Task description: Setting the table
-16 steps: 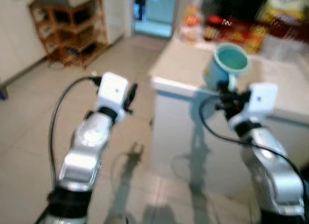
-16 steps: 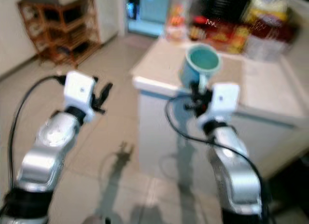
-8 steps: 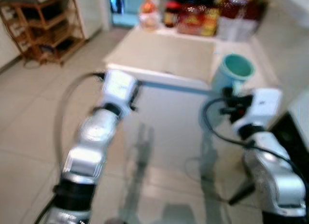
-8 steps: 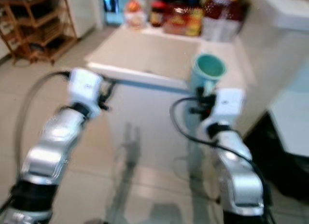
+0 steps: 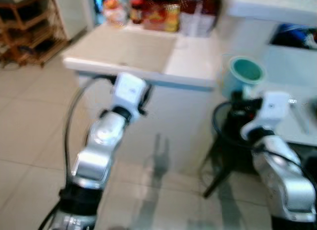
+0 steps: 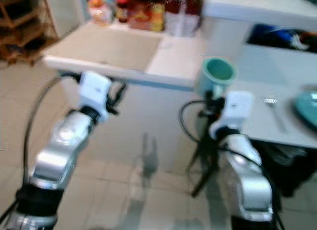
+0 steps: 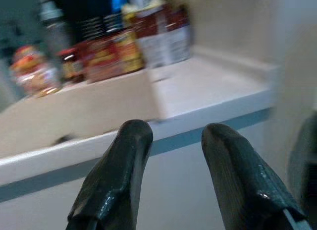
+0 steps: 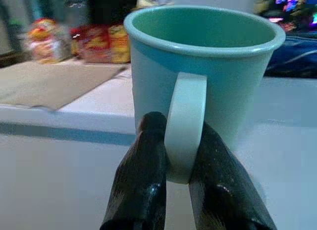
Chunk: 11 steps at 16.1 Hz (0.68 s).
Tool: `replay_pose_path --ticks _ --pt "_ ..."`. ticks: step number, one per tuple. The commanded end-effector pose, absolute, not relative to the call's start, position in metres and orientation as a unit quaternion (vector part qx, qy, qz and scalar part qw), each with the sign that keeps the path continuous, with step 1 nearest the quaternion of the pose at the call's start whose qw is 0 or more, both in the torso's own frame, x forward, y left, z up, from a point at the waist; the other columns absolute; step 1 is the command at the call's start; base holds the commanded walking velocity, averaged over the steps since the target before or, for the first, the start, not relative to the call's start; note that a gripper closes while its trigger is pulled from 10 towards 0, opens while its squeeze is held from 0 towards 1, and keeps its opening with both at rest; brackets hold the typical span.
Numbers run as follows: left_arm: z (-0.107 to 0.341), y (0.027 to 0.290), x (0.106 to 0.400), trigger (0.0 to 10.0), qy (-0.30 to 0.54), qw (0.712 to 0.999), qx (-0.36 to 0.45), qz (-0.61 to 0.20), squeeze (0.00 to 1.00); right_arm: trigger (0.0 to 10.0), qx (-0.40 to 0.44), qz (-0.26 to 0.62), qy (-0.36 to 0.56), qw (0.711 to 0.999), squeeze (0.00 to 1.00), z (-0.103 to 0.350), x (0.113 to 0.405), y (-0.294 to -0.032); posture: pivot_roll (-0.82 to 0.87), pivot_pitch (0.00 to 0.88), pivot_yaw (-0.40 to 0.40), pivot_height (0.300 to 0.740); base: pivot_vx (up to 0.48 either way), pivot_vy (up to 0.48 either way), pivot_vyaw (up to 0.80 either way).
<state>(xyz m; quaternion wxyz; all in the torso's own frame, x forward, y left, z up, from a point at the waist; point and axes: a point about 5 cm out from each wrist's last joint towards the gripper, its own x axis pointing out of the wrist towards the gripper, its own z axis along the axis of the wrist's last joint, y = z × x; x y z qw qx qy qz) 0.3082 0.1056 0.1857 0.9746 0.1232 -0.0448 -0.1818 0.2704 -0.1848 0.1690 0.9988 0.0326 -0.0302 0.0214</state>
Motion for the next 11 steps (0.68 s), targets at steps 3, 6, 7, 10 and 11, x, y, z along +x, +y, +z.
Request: replay_pose_path --ticks 3,6,7,10,11 --pt "0.1896 0.1113 0.3107 10.0 -0.051 0.975 0.131 -0.173 0.0 10.0 0.032 0.027 -0.042 0.998 0.0 0.1761 0.2717 -0.1817 0.03 0.009 -0.013 0.74 0.0 -0.48 0.0" --pt "0.1899 0.1101 0.3115 10.0 -0.052 0.975 0.129 -0.173 0.0 10.0 0.029 0.022 -0.042 0.998 0.0 0.1768 0.2725 -0.1844 0.03 0.014 -0.013 0.74 0.0 -0.48 0.0" --pt "0.1899 0.1097 0.3116 10.0 -0.052 0.975 0.129 -0.174 0.0 10.0 0.028 0.021 -0.041 0.999 0.0 0.1769 0.2726 -0.1847 0.03 0.014 -0.013 0.74 0.0 -0.48 0.0" --pt "0.1895 0.1075 0.3117 10.0 -0.053 0.974 0.131 -0.176 0.0 10.0 0.027 0.017 -0.042 0.999 0.0 0.1771 0.2728 -0.1861 0.03 0.015 -0.011 0.74 0.0 -0.48 0.0" --pt "0.1895 0.1068 0.3119 10.0 -0.054 0.974 0.131 -0.176 0.0 10.0 0.027 0.016 -0.042 0.999 0.0 0.1773 0.2729 -0.1865 0.03 0.015 -0.011 0.74 0.0 -0.48 0.0"
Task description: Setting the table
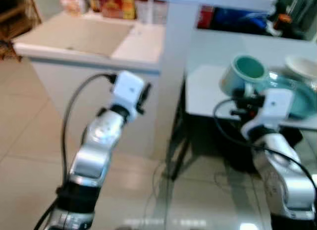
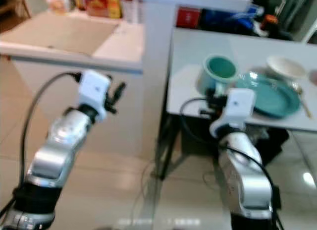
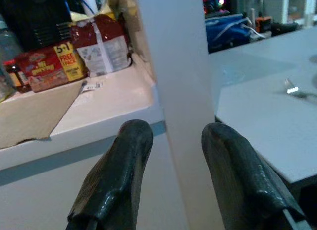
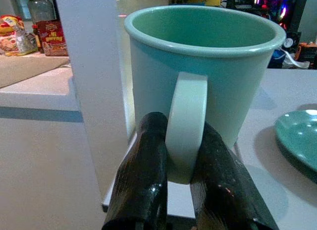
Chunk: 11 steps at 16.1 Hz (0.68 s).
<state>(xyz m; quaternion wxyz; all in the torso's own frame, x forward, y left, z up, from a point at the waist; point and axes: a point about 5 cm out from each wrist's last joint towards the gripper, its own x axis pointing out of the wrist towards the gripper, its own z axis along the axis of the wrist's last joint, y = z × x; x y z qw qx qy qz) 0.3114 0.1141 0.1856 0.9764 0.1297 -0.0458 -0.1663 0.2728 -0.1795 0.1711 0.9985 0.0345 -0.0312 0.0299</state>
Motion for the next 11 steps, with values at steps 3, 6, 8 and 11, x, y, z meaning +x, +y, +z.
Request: replay_pose_path --ticks 3,6,8,11 --pt "0.1897 0.1034 0.3118 10.0 -0.055 0.974 0.13 -0.18 0.0 10.0 0.023 0.012 -0.041 0.999 0.0 0.1772 0.2728 -0.1899 0.02 0.019 -0.011 0.74 0.0 -0.48 0.0" --pt "0.1895 0.1023 0.3111 10.0 -0.055 0.973 0.13 -0.182 0.0 10.0 0.021 0.008 -0.041 0.999 0.0 0.1775 0.2731 -0.1924 0.02 0.02 -0.01 0.74 0.0 -0.48 0.0" --pt "0.1893 0.1024 0.3109 10.0 -0.055 0.973 0.13 -0.183 0.0 10.0 0.019 0.006 -0.041 0.999 0.0 0.1776 0.2729 -0.1936 0.02 0.017 -0.01 0.74 0.0 -0.48 0.0" --pt "0.189 0.1034 0.3124 10.0 -0.053 0.976 0.128 -0.168 0.0 10.0 0.018 0.005 -0.041 0.999 0.0 0.1779 0.2725 -0.1943 0.02 0.014 -0.009 0.74 0.0 -0.32 0.0"
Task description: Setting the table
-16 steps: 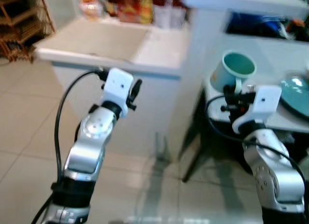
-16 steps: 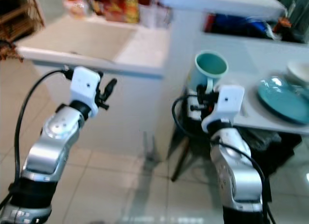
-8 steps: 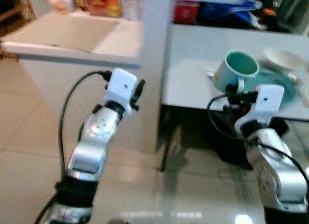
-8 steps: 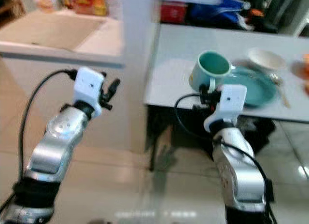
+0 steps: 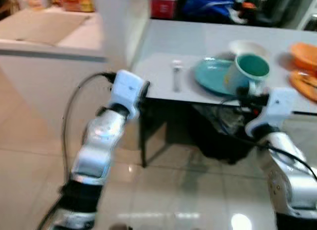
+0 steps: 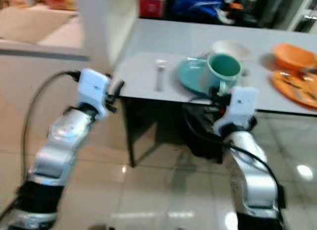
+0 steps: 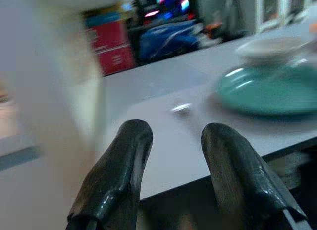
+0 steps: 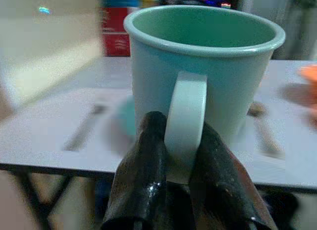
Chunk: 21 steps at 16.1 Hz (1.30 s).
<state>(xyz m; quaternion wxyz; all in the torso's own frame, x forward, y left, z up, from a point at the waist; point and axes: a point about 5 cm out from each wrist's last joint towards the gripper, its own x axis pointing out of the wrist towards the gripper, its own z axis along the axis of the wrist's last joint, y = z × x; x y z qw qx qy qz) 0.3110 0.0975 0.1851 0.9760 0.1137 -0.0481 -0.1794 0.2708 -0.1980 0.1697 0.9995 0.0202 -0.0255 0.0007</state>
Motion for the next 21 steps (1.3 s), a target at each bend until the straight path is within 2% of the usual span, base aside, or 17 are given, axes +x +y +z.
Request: replay_pose_path --ticks 1,5,21 --pt "0.189 0.105 0.314 10.0 -0.049 0.979 0.12 -0.158 0.0 10.0 0.017 0.004 -0.042 0.999 0.0 0.178 0.272 -0.195 0.02 0.014 -0.009 0.74 0.0 0.0 0.0" --pt "0.195 0.106 0.314 10.0 -0.071 0.976 0.116 -0.17 0.0 10.0 0.017 -0.005 -0.044 0.999 0.0 0.18 0.274 -0.198 0.02 0.002 -0.013 0.74 0.073 0.0 0.0" --pt "0.201 0.107 0.316 10.0 -0.082 0.974 0.125 -0.168 0.0 10.0 0.008 -0.022 -0.063 0.998 0.0 0.192 0.284 -0.199 0.02 0.01 -0.016 0.74 0.475 0.0 0.03"
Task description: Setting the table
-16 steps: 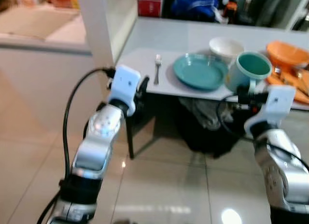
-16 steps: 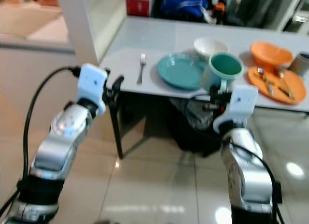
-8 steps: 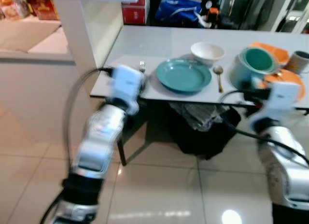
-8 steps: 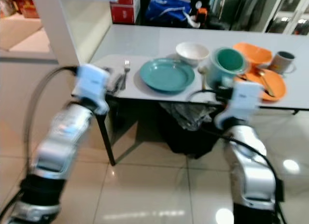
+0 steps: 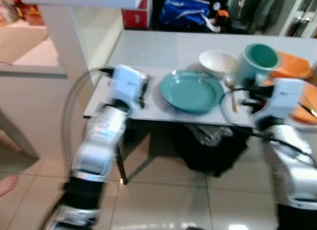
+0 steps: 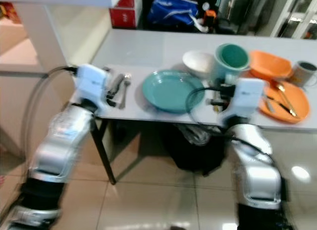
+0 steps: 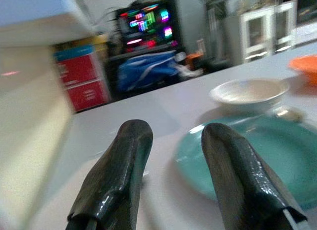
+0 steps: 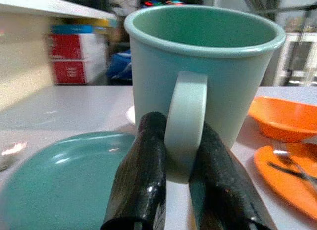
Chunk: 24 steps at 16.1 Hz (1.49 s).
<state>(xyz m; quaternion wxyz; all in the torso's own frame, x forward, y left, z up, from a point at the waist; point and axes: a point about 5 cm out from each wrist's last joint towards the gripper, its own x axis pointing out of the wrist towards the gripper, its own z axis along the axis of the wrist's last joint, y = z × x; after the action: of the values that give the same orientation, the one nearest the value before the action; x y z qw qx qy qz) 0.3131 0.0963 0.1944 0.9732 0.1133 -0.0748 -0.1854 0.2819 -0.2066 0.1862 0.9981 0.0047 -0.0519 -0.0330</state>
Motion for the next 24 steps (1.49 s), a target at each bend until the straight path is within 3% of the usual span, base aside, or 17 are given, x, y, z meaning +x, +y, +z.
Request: replay_pose_path --ticks 1,5,14,19,24 --pt "0.201 0.106 0.316 10.0 -0.082 0.974 0.126 -0.17 0.0 10.0 0.008 -0.021 -0.063 0.998 0.0 0.192 0.285 -0.2 0.02 0.01 -0.016 0.74 0.458 0.0 0.42" --pt "0.201 0.105 0.316 10.0 -0.082 0.972 0.129 -0.175 0.0 10.0 0.018 -0.017 -0.063 0.998 0.0 0.192 0.286 -0.198 0.02 0.013 -0.015 0.74 0.459 0.0 0.58" --pt "0.192 0.097 0.311 10.0 -0.06 0.966 0.135 -0.21 0.0 10.0 0.008 -0.021 -0.056 0.998 0.0 0.198 0.298 -0.203 0.01 0.056 -0.018 0.74 0.444 0.0 0.0" --pt "0.187 0.084 0.286 10.0 -0.072 0.95 0.125 -0.276 0.0 10.0 0.012 -0.046 -0.035 0.998 0.0 0.194 0.304 -0.223 0.0 0.088 -0.066 0.74 0.0 0.0 0.0" --pt "0.181 0.08 0.271 10.0 -0.057 0.942 0.134 -0.303 0.0 10.0 0.024 -0.023 -0.002 0.999 0.0 0.183 0.336 -0.229 0.01 0.131 -0.091 0.74 0.0 0.0 0.0"
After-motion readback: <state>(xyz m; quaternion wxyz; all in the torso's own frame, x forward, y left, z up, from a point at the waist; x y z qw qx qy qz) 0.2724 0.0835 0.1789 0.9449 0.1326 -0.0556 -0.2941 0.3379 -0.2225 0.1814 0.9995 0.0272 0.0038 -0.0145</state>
